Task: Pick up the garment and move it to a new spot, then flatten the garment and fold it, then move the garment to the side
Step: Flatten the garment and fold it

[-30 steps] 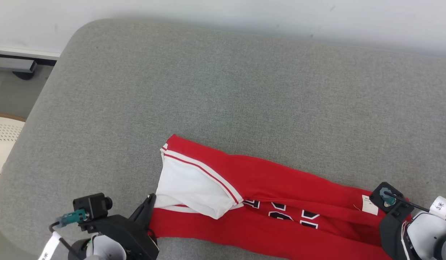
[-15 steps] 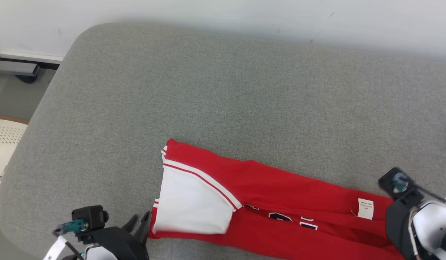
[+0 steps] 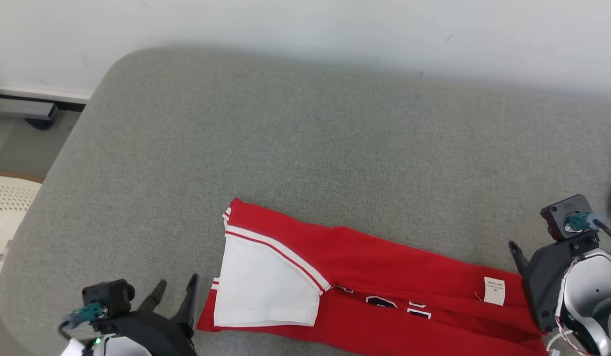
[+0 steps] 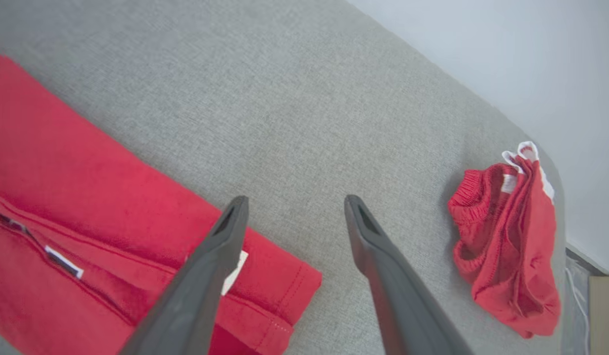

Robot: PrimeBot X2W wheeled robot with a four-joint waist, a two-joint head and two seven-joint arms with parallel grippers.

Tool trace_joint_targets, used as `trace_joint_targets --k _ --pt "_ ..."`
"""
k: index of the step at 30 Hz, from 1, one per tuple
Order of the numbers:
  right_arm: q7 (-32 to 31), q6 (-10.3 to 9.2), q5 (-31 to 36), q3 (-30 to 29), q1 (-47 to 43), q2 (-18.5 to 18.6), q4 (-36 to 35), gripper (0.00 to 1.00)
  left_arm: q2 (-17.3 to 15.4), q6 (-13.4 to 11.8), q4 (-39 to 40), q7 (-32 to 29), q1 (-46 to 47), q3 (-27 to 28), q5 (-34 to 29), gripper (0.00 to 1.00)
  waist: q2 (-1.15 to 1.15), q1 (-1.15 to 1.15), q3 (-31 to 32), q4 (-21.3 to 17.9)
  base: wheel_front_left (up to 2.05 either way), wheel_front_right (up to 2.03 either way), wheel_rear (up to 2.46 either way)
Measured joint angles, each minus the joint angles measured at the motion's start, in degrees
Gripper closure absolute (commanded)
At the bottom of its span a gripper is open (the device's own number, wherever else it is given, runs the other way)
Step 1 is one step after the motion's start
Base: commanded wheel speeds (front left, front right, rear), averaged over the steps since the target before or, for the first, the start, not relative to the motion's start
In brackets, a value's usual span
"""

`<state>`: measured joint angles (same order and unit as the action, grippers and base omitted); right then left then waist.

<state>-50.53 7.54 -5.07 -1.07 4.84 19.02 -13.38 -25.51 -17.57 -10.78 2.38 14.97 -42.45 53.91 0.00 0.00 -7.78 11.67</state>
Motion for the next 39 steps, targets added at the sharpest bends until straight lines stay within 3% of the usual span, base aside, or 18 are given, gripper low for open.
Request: trace_joint_targets --k 7,12,23,39 --pt "13.7 0.00 2.7 -5.9 0.1 -11.4 6.5 0.00 -0.8 1.3 0.6 9.3 0.3 0.6 -5.1 0.00 0.00 0.00 3.0 -0.1 0.00 0.00 0.00" --pt "23.9 0.00 3.3 -9.4 0.1 -14.9 10.3 0.00 -0.5 0.9 0.4 11.9 0.5 1.6 -9.3 0.00 0.00 0.00 5.1 -0.4 0.00 0.00 0.00" --pt "42.9 0.00 -0.2 -10.7 -1.2 -16.1 17.5 0.00 2.7 2.5 -0.2 12.6 0.5 6.5 -14.7 0.00 0.00 -0.01 8.2 -2.6 0.00 0.00 0.00" --pt "54.3 -0.01 -3.8 -7.4 -1.8 -16.2 26.3 0.00 7.3 7.7 -5.2 12.6 -0.4 14.3 -15.9 0.00 0.00 -0.01 9.7 -9.1 0.00 0.00 0.00"
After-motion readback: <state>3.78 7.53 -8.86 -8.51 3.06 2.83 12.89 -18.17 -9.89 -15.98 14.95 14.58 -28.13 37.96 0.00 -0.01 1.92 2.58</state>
